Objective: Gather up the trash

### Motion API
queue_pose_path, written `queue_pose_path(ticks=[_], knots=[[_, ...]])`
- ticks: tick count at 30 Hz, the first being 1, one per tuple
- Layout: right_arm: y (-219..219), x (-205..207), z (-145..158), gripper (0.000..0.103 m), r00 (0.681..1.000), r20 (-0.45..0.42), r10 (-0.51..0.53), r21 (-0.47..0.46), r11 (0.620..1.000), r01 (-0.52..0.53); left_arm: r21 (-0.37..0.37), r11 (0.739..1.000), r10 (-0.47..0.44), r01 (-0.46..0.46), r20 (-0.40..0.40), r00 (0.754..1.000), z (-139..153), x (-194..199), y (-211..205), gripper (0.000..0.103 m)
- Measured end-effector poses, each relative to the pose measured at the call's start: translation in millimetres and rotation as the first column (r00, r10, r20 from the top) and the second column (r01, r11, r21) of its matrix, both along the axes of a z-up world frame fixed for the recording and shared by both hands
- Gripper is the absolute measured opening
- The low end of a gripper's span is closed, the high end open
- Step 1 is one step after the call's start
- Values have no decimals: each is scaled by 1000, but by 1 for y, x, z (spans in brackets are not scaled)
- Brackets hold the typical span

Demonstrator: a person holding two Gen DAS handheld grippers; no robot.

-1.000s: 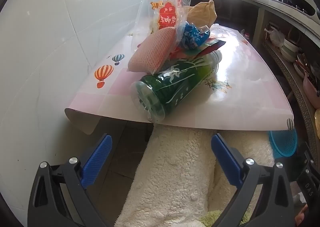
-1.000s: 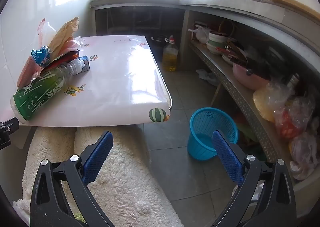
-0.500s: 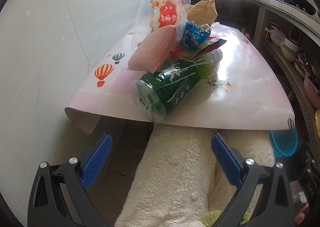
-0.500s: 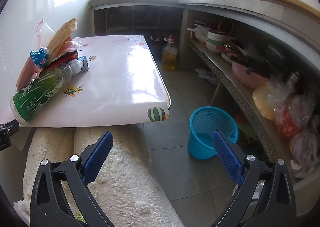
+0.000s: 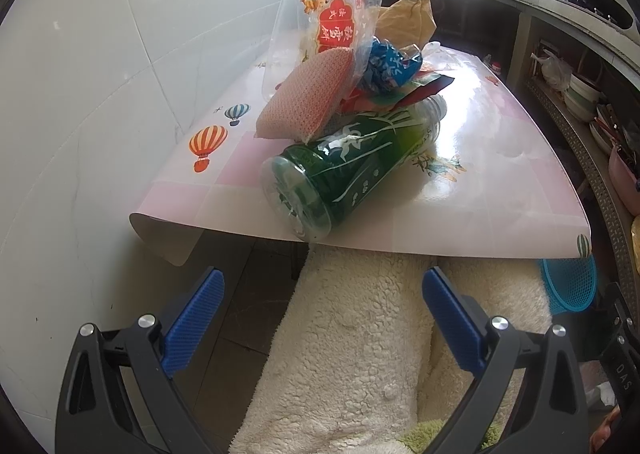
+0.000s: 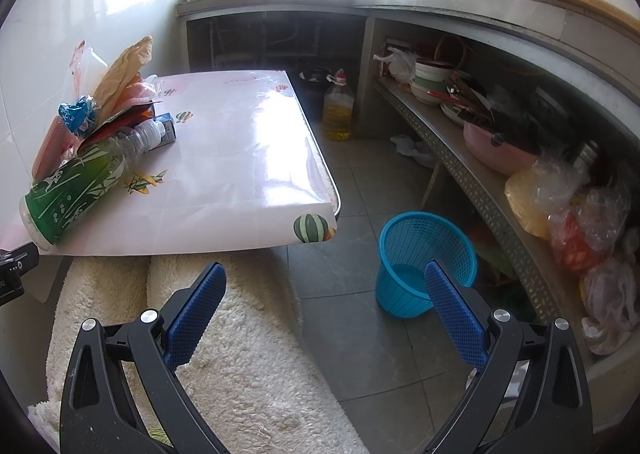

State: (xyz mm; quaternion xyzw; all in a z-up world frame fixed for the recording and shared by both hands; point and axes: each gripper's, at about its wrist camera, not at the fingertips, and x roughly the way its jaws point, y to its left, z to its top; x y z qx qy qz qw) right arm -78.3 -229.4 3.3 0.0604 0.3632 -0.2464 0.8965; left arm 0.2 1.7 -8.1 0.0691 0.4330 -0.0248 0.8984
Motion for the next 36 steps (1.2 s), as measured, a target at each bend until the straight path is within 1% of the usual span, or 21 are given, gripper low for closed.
queue_pose_path(ticks=[17,36], knots=[[-2,2,3,95,1000,4,-3,6,1000,3,5,1000,6,-6,-6,1000,1,2,3,97],[-5,5,-2,95,1000,2,-12,22,1000,12,14,1000,9,-9,-14,1000,-1,4,2,97]])
